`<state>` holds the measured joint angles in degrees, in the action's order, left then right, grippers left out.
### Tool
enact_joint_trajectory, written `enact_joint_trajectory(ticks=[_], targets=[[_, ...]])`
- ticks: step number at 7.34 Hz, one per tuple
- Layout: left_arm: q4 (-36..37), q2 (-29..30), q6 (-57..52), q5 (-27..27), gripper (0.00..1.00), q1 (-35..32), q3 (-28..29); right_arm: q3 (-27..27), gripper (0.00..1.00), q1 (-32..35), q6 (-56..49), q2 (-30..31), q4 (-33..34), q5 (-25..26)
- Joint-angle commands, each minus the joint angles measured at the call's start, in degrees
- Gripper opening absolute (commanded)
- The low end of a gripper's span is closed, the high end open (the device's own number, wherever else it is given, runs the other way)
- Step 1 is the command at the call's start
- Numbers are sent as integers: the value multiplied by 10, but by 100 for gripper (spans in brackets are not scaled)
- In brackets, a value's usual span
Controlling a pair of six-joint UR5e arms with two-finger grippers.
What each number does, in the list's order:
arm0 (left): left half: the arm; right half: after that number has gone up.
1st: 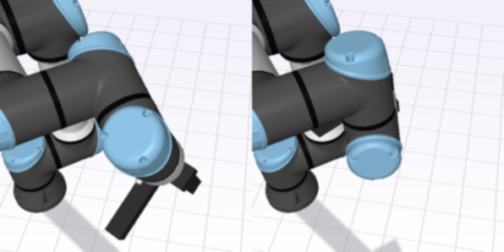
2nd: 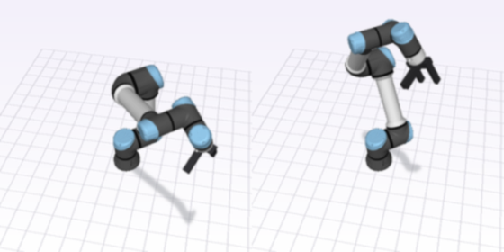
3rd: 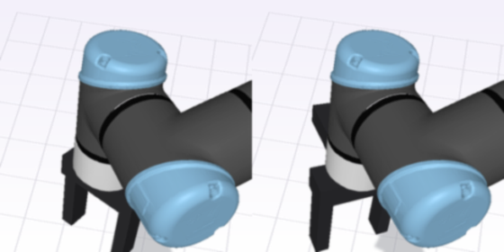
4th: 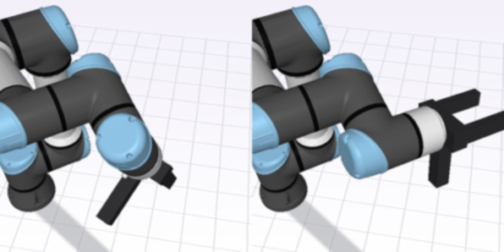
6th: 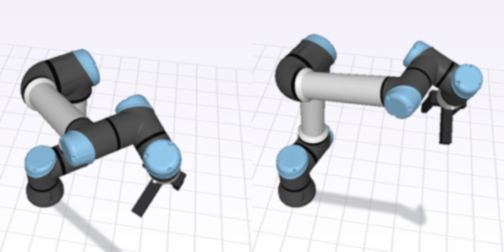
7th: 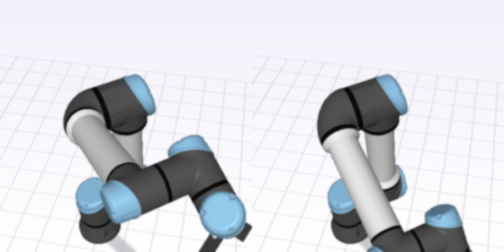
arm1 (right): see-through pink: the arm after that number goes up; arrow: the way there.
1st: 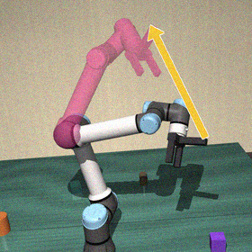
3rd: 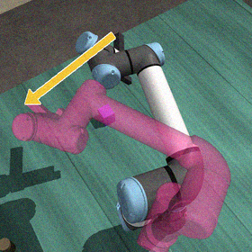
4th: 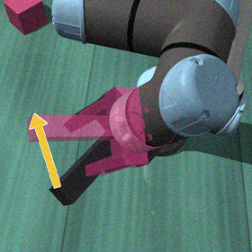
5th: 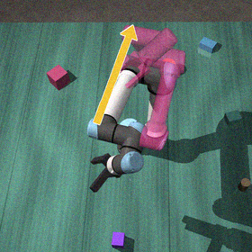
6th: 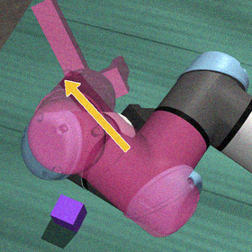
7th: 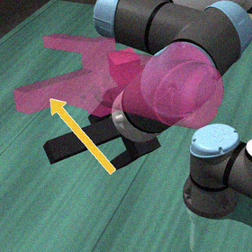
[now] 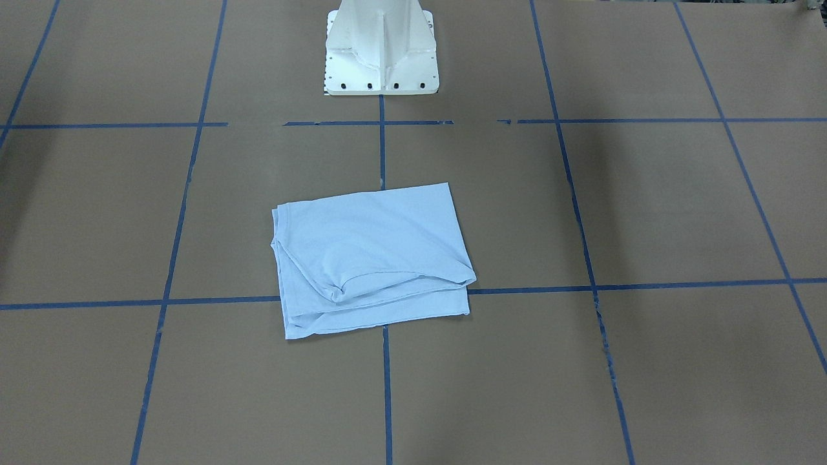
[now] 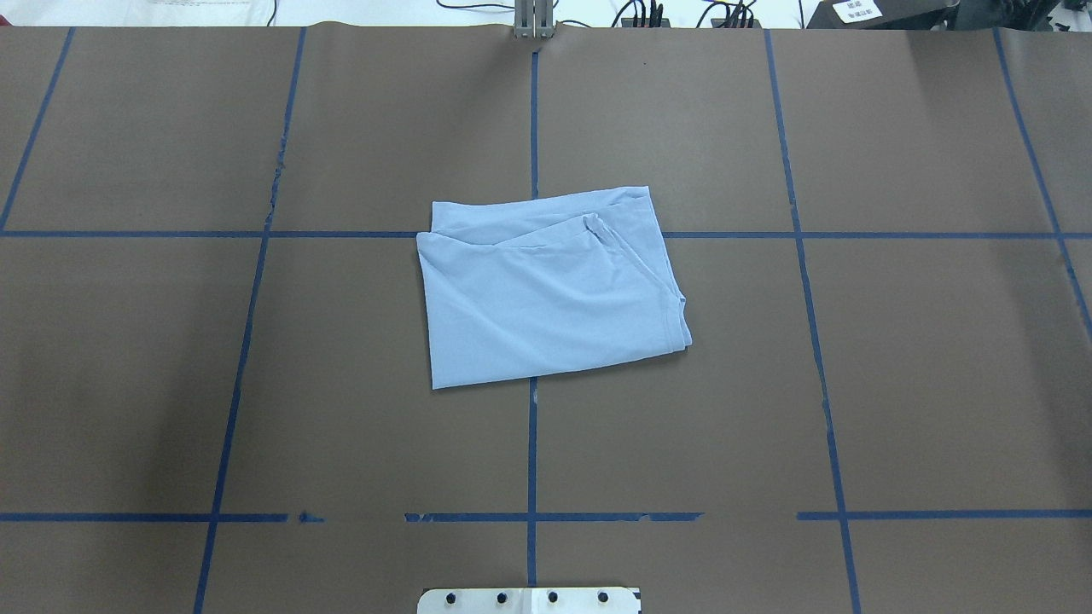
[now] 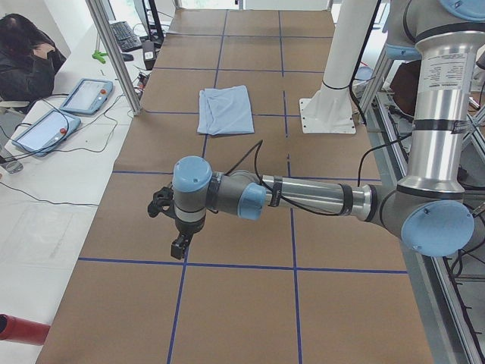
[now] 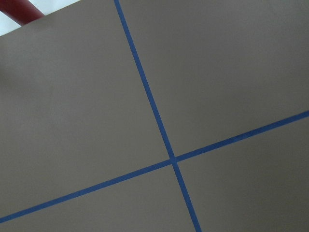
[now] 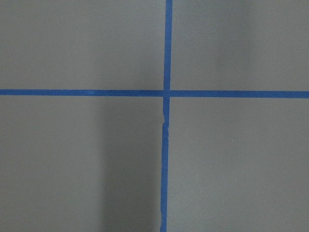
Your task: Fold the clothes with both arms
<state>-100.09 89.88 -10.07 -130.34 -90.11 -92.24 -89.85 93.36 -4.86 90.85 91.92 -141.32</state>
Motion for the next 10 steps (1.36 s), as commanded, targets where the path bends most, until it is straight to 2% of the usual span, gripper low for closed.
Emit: enact_joint_trajectory(ticks=[1, 4, 5, 6, 8, 10], targets=[[8, -5, 7, 3, 100, 0, -5, -7, 100, -1, 5, 7, -3, -3], [24, -14, 61, 4, 100, 1, -13, -8, 100, -26, 63, 6, -20, 7], [24, -15, 61, 4, 100, 1, -12, -9, 100, -34, 96, 6, -33, 27], [25, -15, 61, 4, 100, 1, -12, -9, 100, -42, 136, 6, -73, 35], [24, -15, 61, 4, 100, 1, -9, -6, 100, -43, 140, 34, -139, 31], [24, -15, 61, 4, 100, 1, -9, -5, 100, -43, 145, 41, -145, 31]])
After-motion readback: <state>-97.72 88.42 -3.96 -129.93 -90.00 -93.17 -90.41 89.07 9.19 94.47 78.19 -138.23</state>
